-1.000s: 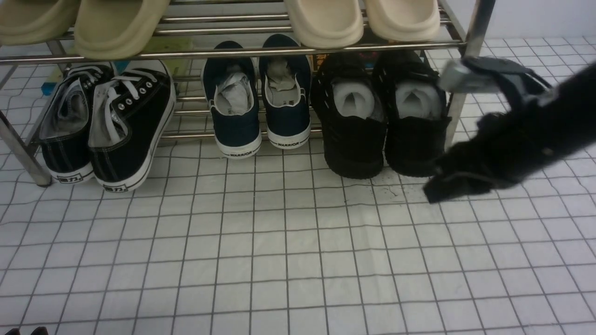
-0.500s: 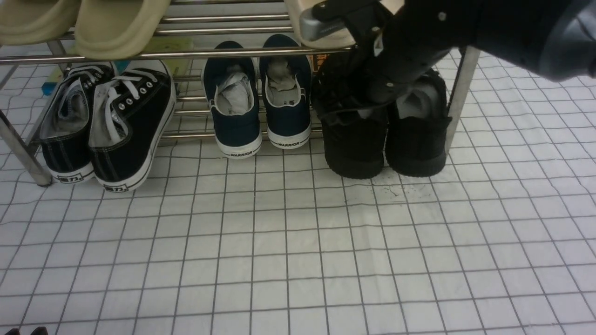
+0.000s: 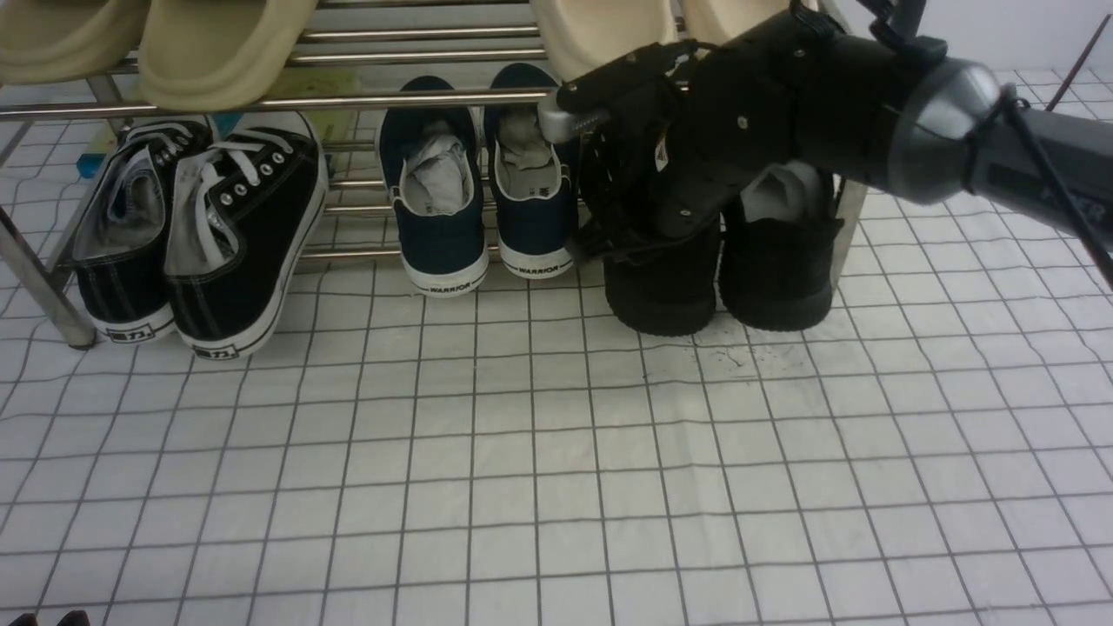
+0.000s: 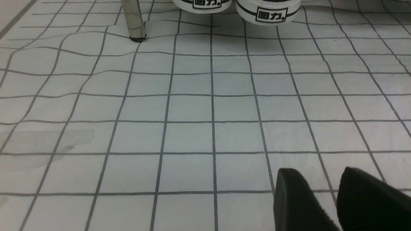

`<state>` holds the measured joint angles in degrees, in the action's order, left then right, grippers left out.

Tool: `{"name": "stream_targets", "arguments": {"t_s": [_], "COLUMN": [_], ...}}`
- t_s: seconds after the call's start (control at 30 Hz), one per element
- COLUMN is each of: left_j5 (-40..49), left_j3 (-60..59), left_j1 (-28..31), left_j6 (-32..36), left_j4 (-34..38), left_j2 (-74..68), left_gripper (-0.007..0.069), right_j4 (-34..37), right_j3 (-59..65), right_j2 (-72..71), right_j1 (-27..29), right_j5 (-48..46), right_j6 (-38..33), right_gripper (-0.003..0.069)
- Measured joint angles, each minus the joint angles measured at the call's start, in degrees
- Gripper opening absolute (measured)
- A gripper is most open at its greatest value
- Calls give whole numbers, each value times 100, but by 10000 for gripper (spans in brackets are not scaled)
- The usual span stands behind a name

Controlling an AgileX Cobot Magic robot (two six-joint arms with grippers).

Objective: Take the shoes off the shelf with your hand from the white checkered tablecloth.

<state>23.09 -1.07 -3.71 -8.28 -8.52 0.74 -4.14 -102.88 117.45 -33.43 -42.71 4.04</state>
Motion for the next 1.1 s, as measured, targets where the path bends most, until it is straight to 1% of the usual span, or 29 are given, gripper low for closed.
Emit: {"name": "stream_targets", "arguments": {"t_s": [0.03, 0.07, 0.1, 0.13, 0.27, 0.43, 0.47, 0.53, 0.63, 0.7, 0.77, 0.83, 0.87, 0.93, 1.0, 1.1], "left_j5": [0, 0, 0, 0, -5, -10, -10, -10, -10, -10, -10, -16, -16, -16, -16, -16], "left_j3": [0, 0, 0, 0, 0, 0, 0, 0, 0, -2, -2, -2, -2, -2, -2, -2], "left_j1": [0, 0, 0, 0, -3, -3, -3, -3, -3, -3, -3, -3, -3, -3, -3, -3], "left_j6": [0, 0, 0, 0, 0, 0, 0, 0, 0, 0, 0, 0, 0, 0, 0, 0], "left_j4": [0, 0, 0, 0, 0, 0, 0, 0, 0, 0, 0, 0, 0, 0, 0, 0], "left_j2": [0, 0, 0, 0, 0, 0, 0, 0, 0, 0, 0, 0, 0, 0, 0, 0], "left_gripper": [239, 239, 239, 239, 239, 239, 239, 239, 239, 239, 239, 239, 239, 239, 239, 239], "right_j4": [1, 1, 1, 8, 209, 684, 705, 955, 1094, 1237, 1276, 1300, 1305, 1280, 1189, 978], "right_j3": [0, 0, 0, 0, 0, 0, 0, 0, -3, -10, -10, 57, 57, 134, 139, 139], "right_j2": [-19, -20, -56, -102, -485, -1200, -1227, -1559, -1733, -1849, -1861, -1854, -1848, -1796, -1702, -1503], "right_j1": [0, 0, 0, 0, -49, -180, -187, -325, -476, -776, -980, -1371, -1371, -1683, -1818, -1871], "right_j5": [0, 0, -49, -131, -713, -1559, -1594, -2108, -2524, -2903, -2967, -2974, -2974, -2968, -2968, -2962], "right_j6": [0, 0, 2, 7, 7, 2, 2, -47, -71, -71, -71, -53, -46, 32, 146, 304], "right_gripper": [47, 38, 7, 1, 1, 1, 1, 1, 3, 6, 7, 9, 9, 10, 11, 13]}}
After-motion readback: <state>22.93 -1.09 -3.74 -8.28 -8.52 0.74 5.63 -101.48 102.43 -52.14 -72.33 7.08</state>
